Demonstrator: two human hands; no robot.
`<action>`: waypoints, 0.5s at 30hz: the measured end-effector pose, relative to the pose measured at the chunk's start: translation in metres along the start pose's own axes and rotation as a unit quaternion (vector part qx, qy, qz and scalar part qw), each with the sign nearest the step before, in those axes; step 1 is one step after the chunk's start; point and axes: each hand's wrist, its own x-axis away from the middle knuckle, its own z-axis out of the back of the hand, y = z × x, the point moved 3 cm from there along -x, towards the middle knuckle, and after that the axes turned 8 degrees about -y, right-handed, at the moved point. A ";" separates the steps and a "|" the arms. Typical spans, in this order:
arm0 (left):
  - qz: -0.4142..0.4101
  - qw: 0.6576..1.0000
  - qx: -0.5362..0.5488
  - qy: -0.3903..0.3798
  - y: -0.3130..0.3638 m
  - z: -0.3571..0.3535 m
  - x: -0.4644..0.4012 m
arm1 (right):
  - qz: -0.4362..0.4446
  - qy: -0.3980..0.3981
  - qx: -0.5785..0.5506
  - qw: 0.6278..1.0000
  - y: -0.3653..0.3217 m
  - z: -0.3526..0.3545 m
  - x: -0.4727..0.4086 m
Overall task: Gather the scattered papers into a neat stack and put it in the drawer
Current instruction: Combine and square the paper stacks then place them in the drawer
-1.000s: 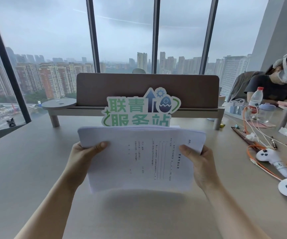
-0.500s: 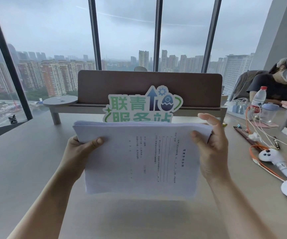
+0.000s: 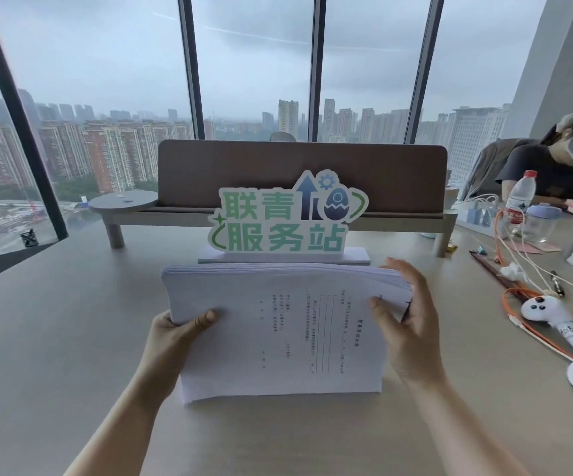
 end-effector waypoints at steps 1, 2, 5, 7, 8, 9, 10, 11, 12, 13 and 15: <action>-0.004 1.000 0.001 0.003 0.001 -0.001 0.001 | -0.001 0.006 -0.003 1.000 0.001 0.002 -0.001; -0.007 1.000 0.001 0.011 0.003 -0.002 0.001 | -0.001 0.013 -0.002 1.000 0.000 0.005 -0.002; -0.047 0.999 -0.005 0.021 0.016 -0.004 0.000 | 0.021 0.022 0.001 1.000 -0.006 0.006 -0.006; -0.082 0.996 -0.007 0.032 0.026 -0.005 -0.003 | 0.038 0.017 0.021 0.999 -0.009 0.006 -0.007; -0.096 0.994 -0.018 0.040 0.031 -0.006 -0.004 | 0.051 0.009 0.044 0.998 -0.009 0.006 -0.008; -0.117 0.992 -0.033 0.045 0.035 -0.007 -0.005 | 0.062 -0.001 0.060 0.996 -0.009 0.006 -0.008; -0.133 0.989 -0.046 0.047 0.039 -0.008 -0.006 | 0.067 -0.008 0.065 0.996 -0.007 0.006 -0.008; -0.148 0.987 -0.051 0.045 0.041 -0.009 -0.007 | 0.066 -0.012 0.063 0.996 -0.007 0.006 -0.008; -0.151 0.986 -0.049 0.044 0.043 -0.010 -0.007 | 0.066 -0.013 0.060 0.996 -0.006 0.006 -0.009; -0.151 0.987 -0.042 0.039 0.043 -0.009 -0.008 | 0.066 -0.014 0.058 0.996 -0.006 0.006 -0.009; -0.134 0.990 -0.023 0.027 0.039 -0.007 -0.008 | 0.066 -0.016 0.052 0.996 -0.006 0.006 -0.008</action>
